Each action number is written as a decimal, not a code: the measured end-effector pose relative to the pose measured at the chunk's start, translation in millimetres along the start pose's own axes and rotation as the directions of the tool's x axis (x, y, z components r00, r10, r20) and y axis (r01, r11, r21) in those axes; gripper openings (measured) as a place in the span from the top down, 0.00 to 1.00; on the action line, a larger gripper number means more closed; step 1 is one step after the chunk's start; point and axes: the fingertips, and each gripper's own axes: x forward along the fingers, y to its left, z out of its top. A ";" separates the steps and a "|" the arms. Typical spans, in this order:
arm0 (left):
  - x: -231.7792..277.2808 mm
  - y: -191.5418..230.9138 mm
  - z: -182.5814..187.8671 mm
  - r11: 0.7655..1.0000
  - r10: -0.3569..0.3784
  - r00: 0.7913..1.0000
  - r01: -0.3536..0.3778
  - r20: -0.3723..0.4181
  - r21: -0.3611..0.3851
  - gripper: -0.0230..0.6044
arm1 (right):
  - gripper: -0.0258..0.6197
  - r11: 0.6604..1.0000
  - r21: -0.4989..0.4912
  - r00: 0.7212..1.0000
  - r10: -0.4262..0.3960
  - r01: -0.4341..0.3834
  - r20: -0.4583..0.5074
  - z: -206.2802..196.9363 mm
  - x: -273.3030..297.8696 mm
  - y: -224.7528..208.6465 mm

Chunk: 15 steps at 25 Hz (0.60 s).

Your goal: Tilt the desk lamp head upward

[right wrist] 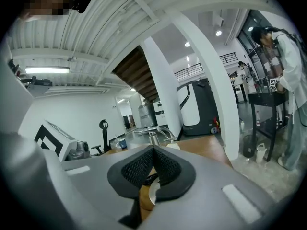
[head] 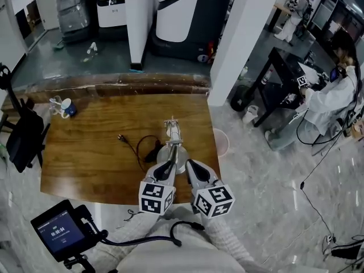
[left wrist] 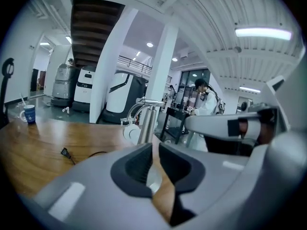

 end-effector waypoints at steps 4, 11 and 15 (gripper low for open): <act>35.7 17.3 6.1 0.999 0.009 1.000 -0.009 0.010 0.033 0.82 | 0.96 1.000 0.015 1.000 0.001 -0.001 -0.029 0.0 29.8 -24.9; 54.5 23.4 4.4 0.999 0.035 0.999 -0.035 0.000 0.041 0.75 | 0.95 0.995 0.070 0.997 0.077 -0.075 -0.021 40.2 52.7 -53.7; 57.6 24.1 3.1 0.998 0.048 0.999 -0.048 -0.012 0.040 0.75 | 0.91 0.977 0.120 0.981 0.184 -0.177 -0.053 58.8 73.6 -53.6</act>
